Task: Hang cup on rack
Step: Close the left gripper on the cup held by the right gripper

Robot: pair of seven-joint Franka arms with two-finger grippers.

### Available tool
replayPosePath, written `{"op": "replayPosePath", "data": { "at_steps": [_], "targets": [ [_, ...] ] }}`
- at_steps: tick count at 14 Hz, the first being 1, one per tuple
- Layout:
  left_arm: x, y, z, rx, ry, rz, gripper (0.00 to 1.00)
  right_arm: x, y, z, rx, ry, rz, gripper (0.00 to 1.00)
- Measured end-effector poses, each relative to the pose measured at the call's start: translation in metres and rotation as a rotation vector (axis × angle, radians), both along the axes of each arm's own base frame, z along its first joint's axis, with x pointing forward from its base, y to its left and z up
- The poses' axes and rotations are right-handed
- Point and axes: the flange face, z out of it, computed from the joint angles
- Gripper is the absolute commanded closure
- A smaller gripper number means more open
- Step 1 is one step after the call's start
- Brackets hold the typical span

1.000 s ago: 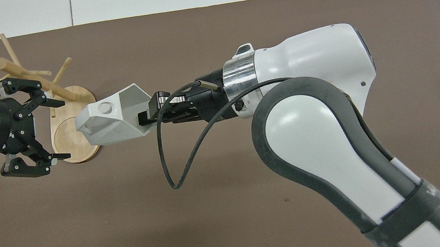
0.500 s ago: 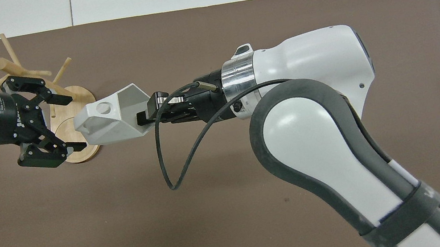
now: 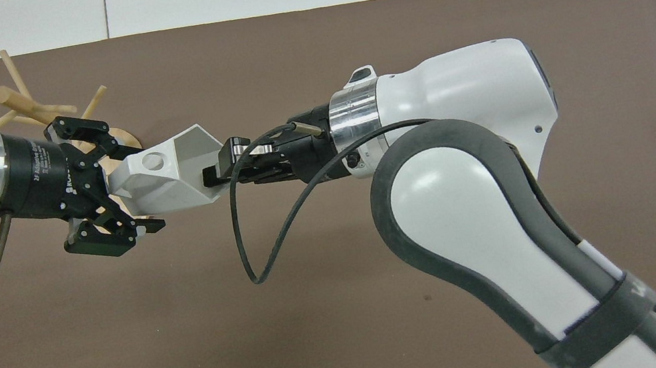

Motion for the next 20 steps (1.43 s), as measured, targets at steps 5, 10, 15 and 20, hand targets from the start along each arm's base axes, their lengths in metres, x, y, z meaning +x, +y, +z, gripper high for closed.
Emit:
{"op": "replayPosePath", "data": {
  "at_steps": [5, 10, 15, 20],
  "targets": [
    [-0.001, -0.003, 0.001, -0.004, -0.001, -0.004, 0.00, 0.001, -0.001, -0.001, -0.002, 0.002, -0.002, 1.00],
    [-0.004, -0.007, 0.006, -0.005, -0.008, -0.014, 1.00, 0.000, 0.000, -0.003, -0.004, 0.005, -0.001, 1.00],
    [-0.004, -0.004, 0.008, -0.007, -0.020, -0.014, 1.00, -0.002, 0.002, -0.002, -0.002, 0.009, 0.001, 1.00],
    [-0.005, -0.002, 0.012, -0.007, -0.028, -0.010, 1.00, -0.002, 0.003, 0.001, 0.002, 0.009, -0.002, 1.00]
  ]
}}
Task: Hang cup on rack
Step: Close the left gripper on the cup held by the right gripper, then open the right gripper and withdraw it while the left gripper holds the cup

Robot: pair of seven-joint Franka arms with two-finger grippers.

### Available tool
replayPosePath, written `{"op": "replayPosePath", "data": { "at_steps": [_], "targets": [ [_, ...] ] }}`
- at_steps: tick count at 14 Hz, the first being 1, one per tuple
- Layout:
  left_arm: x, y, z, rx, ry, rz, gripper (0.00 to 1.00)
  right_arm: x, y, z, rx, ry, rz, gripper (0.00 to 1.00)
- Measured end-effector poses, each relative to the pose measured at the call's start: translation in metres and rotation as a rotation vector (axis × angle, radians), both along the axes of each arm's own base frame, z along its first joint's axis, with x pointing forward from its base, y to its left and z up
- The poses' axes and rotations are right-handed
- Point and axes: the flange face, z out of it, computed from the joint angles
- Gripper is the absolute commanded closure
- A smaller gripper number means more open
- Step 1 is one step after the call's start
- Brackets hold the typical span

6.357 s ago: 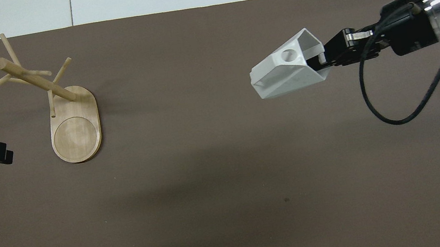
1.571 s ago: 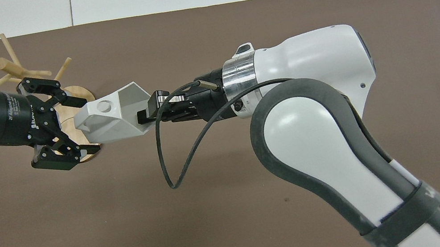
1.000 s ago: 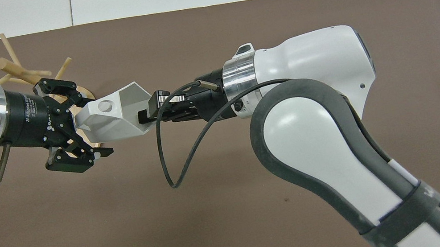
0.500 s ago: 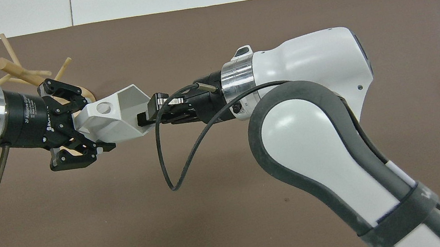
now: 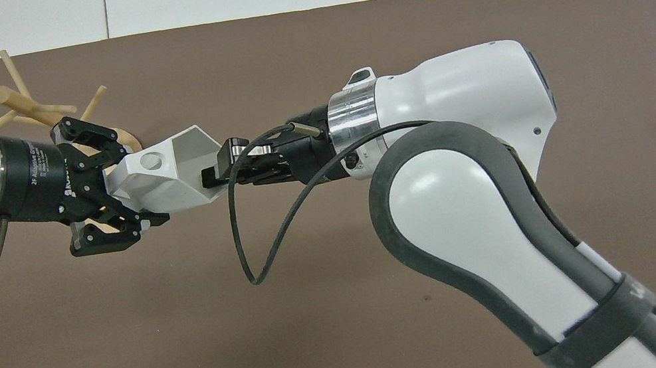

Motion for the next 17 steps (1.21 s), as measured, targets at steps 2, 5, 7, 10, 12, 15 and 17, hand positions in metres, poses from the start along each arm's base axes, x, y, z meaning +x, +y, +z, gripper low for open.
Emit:
{"op": "replayPosePath", "data": {
  "at_steps": [2, 5, 7, 10, 12, 15, 17],
  "targets": [
    [0.000, 0.000, 0.001, -0.001, -0.004, 0.003, 1.00, 0.000, 0.000, 0.001, 0.001, 0.008, -0.008, 0.92],
    [0.003, 0.005, 0.002, -0.003, 0.002, 0.046, 1.00, 0.002, 0.001, 0.002, 0.002, 0.030, -0.042, 0.58],
    [0.008, 0.014, 0.003, -0.003, -0.004, 0.105, 1.00, 0.003, 0.000, 0.002, 0.002, 0.028, -0.062, 0.45],
    [0.016, 0.034, 0.000, -0.004, -0.008, 0.172, 1.00, 0.007, -0.001, 0.002, 0.000, 0.013, -0.094, 0.24],
    [0.019, 0.039, -0.001, -0.005, -0.009, 0.208, 1.00, 0.006, 0.000, 0.001, -0.004, 0.013, -0.091, 0.13],
    [0.024, 0.045, -0.015, -0.005, -0.008, 0.290, 1.00, 0.005, 0.000, -0.001, -0.043, -0.012, -0.076, 0.02],
    [0.025, 0.047, -0.030, -0.002, -0.010, 0.325, 1.00, 0.007, -0.004, -0.002, -0.087, -0.042, -0.067, 0.00]
  ]
}}
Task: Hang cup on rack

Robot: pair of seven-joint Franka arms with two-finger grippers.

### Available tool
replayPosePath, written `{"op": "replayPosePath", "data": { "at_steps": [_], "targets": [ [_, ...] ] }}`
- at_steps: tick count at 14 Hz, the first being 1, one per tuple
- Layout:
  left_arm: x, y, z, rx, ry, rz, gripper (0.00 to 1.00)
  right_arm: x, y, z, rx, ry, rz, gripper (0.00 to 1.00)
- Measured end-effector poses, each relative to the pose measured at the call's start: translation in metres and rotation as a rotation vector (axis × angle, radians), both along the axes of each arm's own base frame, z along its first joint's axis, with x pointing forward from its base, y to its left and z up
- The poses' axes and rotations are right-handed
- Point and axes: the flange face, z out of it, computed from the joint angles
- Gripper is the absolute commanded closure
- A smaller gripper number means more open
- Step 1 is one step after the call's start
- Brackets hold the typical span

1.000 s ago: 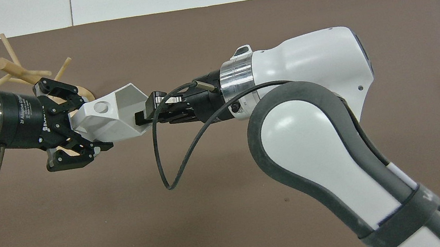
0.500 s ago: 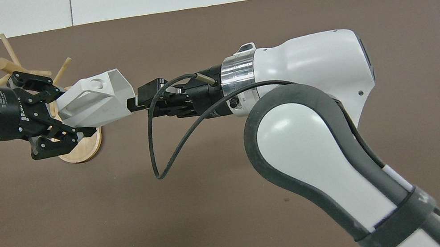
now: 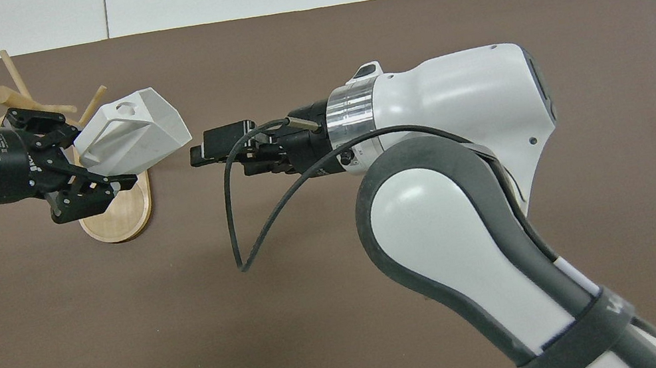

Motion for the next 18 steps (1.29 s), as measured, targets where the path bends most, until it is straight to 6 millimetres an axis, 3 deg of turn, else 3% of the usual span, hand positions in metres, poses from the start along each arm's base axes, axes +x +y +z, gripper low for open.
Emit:
{"op": "replayPosePath", "data": {
  "at_steps": [4, 8, 12, 15, 18],
  "targets": [
    [-0.007, 0.005, -0.018, 0.011, -0.013, 0.058, 1.00, 0.009, -0.022, 0.005, -0.147, -0.100, 0.018, 0.00],
    [-0.017, 0.016, -0.042, 0.023, -0.034, 0.176, 1.00, 0.020, -0.080, 0.025, -0.328, -0.206, 0.009, 0.00],
    [-0.019, 0.024, -0.064, 0.027, -0.026, 0.270, 1.00, 0.036, -0.172, 0.030, -0.533, -0.261, 0.020, 0.00],
    [-0.019, 0.035, -0.078, 0.024, -0.010, 0.358, 1.00, 0.050, -0.244, 0.021, -0.653, -0.341, 0.108, 0.00],
    [-0.015, 0.039, -0.091, 0.016, 0.000, 0.443, 1.00, 0.053, -0.313, 0.011, -0.723, -0.318, 0.162, 0.00]
  ]
}}
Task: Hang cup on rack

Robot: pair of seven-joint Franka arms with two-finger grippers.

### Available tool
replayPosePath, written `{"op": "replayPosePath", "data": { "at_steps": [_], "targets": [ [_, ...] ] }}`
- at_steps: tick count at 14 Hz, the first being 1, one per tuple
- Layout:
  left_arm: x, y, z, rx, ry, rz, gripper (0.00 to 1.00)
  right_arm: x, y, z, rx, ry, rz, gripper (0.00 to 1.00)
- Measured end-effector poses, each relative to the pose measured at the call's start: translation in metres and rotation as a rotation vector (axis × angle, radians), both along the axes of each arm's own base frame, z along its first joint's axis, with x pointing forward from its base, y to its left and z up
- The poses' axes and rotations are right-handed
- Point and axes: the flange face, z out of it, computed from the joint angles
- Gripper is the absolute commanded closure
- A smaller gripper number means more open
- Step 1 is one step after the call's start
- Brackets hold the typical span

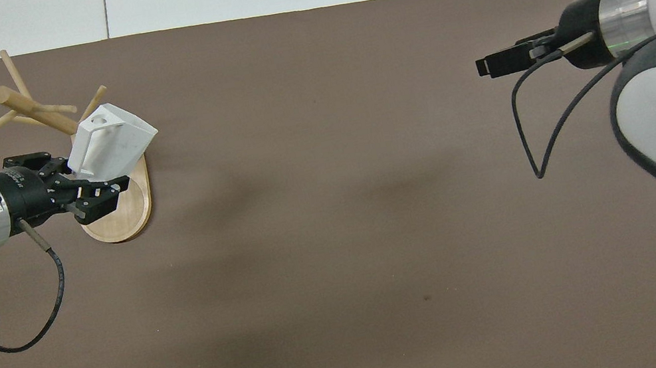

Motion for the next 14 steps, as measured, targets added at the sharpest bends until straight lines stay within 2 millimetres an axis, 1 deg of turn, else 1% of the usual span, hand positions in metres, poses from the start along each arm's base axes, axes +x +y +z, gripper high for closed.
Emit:
{"op": "replayPosePath", "data": {
  "at_steps": [1, 2, 3, 4, 6, 8, 10, 12, 14],
  "targets": [
    [0.002, 0.001, -0.004, -0.004, 0.004, 0.022, 1.00, -0.002, -0.023, 0.000, -0.037, 0.008, 0.003, 0.00],
    [0.004, 0.002, -0.008, -0.007, 0.008, 0.038, 1.00, -0.005, -0.048, 0.005, -0.097, 0.007, 0.001, 0.00],
    [0.006, 0.002, -0.010, -0.008, 0.008, 0.050, 1.00, -0.009, -0.068, 0.012, -0.158, 0.000, -0.007, 0.00],
    [0.007, 0.003, -0.012, -0.009, 0.009, 0.059, 1.00, -0.014, -0.083, 0.021, -0.216, -0.009, -0.016, 0.00],
    [0.010, 0.004, -0.016, -0.016, 0.015, 0.088, 1.00, -0.023, -0.103, 0.036, -0.288, -0.023, -0.032, 0.00],
    [0.012, 0.005, -0.021, -0.021, 0.020, 0.114, 1.00, -0.030, -0.118, 0.039, -0.302, 0.003, -0.050, 0.00],
    [0.014, 0.005, -0.024, -0.025, 0.029, 0.126, 1.00, -0.037, -0.128, 0.035, -0.332, 0.067, -0.077, 0.00],
    [0.014, 0.005, -0.025, -0.030, 0.036, 0.140, 1.00, -0.044, -0.125, 0.041, -0.339, 0.143, -0.124, 0.00],
    [0.014, 0.005, -0.025, -0.037, 0.044, 0.156, 1.00, -0.050, -0.118, 0.056, -0.333, 0.181, -0.142, 0.00]
  ]
}}
